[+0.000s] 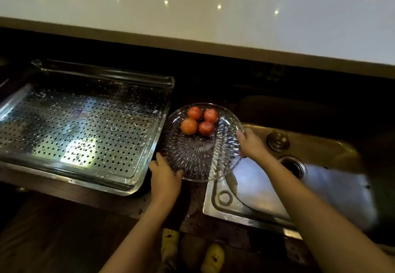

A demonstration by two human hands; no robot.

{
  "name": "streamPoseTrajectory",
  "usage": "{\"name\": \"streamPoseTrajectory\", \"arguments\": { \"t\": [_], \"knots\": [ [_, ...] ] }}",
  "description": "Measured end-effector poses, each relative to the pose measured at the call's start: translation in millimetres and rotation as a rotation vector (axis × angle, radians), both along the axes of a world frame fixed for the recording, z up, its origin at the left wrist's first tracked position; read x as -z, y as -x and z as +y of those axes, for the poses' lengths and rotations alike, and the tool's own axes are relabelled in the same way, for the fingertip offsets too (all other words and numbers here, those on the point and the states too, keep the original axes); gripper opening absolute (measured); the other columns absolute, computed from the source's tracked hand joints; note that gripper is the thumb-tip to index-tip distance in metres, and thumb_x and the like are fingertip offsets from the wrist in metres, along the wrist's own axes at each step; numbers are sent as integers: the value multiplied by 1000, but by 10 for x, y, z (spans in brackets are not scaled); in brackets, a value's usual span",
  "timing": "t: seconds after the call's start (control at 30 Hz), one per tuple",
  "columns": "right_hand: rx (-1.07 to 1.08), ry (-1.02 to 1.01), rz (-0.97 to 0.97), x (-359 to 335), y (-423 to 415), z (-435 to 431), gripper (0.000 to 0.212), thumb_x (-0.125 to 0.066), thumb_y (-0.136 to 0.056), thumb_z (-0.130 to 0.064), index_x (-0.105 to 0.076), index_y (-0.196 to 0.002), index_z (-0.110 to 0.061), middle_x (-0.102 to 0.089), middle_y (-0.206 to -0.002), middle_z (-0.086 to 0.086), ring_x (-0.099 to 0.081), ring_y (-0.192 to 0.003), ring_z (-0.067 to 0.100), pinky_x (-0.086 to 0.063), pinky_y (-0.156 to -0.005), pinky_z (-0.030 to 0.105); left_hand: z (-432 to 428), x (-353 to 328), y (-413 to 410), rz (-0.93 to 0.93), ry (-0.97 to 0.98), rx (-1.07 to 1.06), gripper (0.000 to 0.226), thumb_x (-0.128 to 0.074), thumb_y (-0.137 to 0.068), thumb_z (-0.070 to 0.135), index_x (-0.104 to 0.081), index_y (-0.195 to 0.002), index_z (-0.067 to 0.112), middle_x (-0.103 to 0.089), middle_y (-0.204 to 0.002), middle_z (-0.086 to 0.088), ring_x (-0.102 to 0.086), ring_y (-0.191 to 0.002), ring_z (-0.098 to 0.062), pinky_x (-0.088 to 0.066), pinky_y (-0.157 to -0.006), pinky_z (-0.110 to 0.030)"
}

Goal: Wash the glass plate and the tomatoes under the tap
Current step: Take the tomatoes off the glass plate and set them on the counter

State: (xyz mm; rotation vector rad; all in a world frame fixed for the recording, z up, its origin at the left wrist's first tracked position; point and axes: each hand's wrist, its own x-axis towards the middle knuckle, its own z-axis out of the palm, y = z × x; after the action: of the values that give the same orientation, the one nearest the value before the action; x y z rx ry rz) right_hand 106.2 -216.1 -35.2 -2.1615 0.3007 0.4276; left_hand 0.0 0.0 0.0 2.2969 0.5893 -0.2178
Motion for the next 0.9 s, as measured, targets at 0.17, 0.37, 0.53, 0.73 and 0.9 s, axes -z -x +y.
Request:
{"name": "streamPoseTrajectory", "arguments": {
  "t": [0.17,0.37,0.53,0.73,0.9],
  "knots": [
    [131,-57,-177,128,-9,103,21,-35,-99,-22,-49,-96,-6,-52,-73,5,-50,-68,22,-43,-66,36,-60,83,-33,-61,85,-101,60,-62,-83,4,-30,-133,-4,-37,-125,-22,-57,-94,-33,-49,-91,-36],
    [217,-265,-208,155,72,88,21,-35,-99,-15,-52,-89,-7,-49,-64,2,-42,-53,13,-34,-51,26,25,241,-121,23,208,-243,49,-67,-77,5,-43,-119,-2,-54,-117,-21,-61,-97,-37,-51,-87,-44],
    [245,-339,-241,128,164,30,26,-34,-99,-12,-49,-78,-17,-48,-61,2,-40,-50,14,-32,-49,26,47,300,-125,-8,413,-278,51,-67,-71,-6,-49,-118,5,-57,-110,-23,-60,-102,-41,-50,-89,-53],
    [270,-342,-250,115,287,-115,28,-35,-99,-14,-50,-77,-22,-50,-60,2,-41,-49,13,-32,-46,25,57,284,-143,24,630,-313,63,-60,-78,-13,-35,-133,4,-54,-90,-9,-61,-81,-26,-59,-60,-29],
    [299,-373,-255,70,415,-308,21,-35,-99,-13,-53,-89,-9,-49,-59,3,-41,-42,6,-32,-40,17,50,186,-340,44,630,-255,52,-55,-82,-12,-37,-131,-3,-54,-97,-16,-60,-82,-26,-57,-52,-23]
  ]
}}
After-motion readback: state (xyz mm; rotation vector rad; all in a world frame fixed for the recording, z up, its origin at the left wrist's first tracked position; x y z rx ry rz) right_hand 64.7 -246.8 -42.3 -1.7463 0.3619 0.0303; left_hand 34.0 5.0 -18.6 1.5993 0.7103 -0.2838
